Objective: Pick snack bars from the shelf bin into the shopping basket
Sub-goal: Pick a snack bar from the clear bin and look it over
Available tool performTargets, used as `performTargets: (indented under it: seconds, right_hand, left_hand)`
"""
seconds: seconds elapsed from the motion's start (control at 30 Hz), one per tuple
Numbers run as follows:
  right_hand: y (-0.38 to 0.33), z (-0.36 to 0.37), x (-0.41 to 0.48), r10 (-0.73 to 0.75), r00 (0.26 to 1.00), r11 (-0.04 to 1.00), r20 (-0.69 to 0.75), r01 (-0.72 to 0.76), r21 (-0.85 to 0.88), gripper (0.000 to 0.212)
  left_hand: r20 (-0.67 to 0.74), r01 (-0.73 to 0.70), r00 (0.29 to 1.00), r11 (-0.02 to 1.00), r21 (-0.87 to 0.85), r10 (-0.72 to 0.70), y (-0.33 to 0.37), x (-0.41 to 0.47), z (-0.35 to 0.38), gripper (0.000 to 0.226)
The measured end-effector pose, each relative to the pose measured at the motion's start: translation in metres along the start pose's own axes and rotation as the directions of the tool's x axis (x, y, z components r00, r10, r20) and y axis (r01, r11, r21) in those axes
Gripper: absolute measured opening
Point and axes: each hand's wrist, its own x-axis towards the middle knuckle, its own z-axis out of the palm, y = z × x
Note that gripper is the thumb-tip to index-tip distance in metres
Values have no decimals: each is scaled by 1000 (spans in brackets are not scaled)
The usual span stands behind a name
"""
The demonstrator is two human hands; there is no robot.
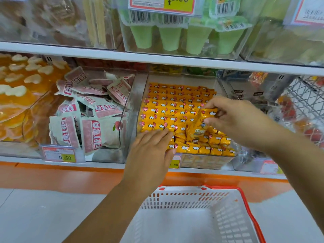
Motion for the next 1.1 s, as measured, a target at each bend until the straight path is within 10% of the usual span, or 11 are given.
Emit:
performTargets:
  seconds: [0.27, 0.57, 0.8, 0.97, 1.1]
  right_hand:
    - [17, 59, 17, -32, 979, 995, 201, 50, -86, 27]
    - [-15, 75, 27, -144, 986, 970, 82, 157, -188, 23]
    - [-20, 56, 0, -183, 910, 980, -372, 199, 3, 18]
    - [-26, 48, -63, 66, 856, 831, -512, 237, 503, 14]
    - [-29, 51, -104, 304, 877, 487, -373, 194, 852, 13]
  left_hand:
    - [47, -32, 998, 998, -52, 34, -3, -5, -3, 66]
    - [105, -23, 994, 999, -45, 27, -2, -6, -6, 62]
    - [80, 38, 997, 977, -210, -22, 1, -7, -9, 59]
    - [75, 168, 985, 780, -603, -154, 18, -15, -31, 46]
    - [275, 305, 952, 366, -879, -133, 31, -30, -39, 28]
